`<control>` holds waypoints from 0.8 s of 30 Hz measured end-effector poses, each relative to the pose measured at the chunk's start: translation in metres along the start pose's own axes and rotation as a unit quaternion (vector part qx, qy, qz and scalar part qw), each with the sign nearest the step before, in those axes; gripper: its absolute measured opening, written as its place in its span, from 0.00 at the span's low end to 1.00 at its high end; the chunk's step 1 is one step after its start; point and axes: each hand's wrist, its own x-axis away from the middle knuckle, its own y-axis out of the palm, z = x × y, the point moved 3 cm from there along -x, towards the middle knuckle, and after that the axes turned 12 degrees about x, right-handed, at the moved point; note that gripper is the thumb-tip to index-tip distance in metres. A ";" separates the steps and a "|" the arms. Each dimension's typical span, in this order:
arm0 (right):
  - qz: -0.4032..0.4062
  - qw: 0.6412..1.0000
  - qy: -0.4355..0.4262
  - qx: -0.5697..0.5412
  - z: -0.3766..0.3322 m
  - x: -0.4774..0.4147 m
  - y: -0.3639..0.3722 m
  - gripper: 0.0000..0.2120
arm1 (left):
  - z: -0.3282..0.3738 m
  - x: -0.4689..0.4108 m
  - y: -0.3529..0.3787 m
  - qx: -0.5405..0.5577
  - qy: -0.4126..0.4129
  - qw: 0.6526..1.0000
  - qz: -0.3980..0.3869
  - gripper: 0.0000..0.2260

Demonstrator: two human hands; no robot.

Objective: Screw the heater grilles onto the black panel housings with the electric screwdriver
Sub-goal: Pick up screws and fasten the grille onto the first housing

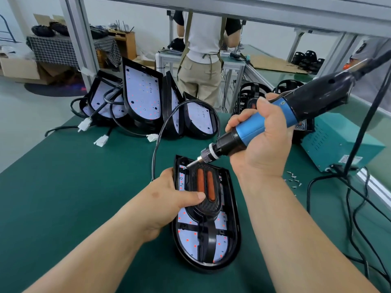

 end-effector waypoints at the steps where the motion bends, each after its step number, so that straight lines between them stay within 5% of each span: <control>1: -0.001 1.000 -0.006 0.012 0.000 0.000 0.000 0.09 | 0.000 0.000 0.000 -0.001 0.000 1.000 0.000 0.30; 24: -0.037 0.996 -0.043 0.062 -0.001 0.002 0.020 0.15 | 0.000 -0.001 0.001 0.007 0.003 1.000 0.002 0.26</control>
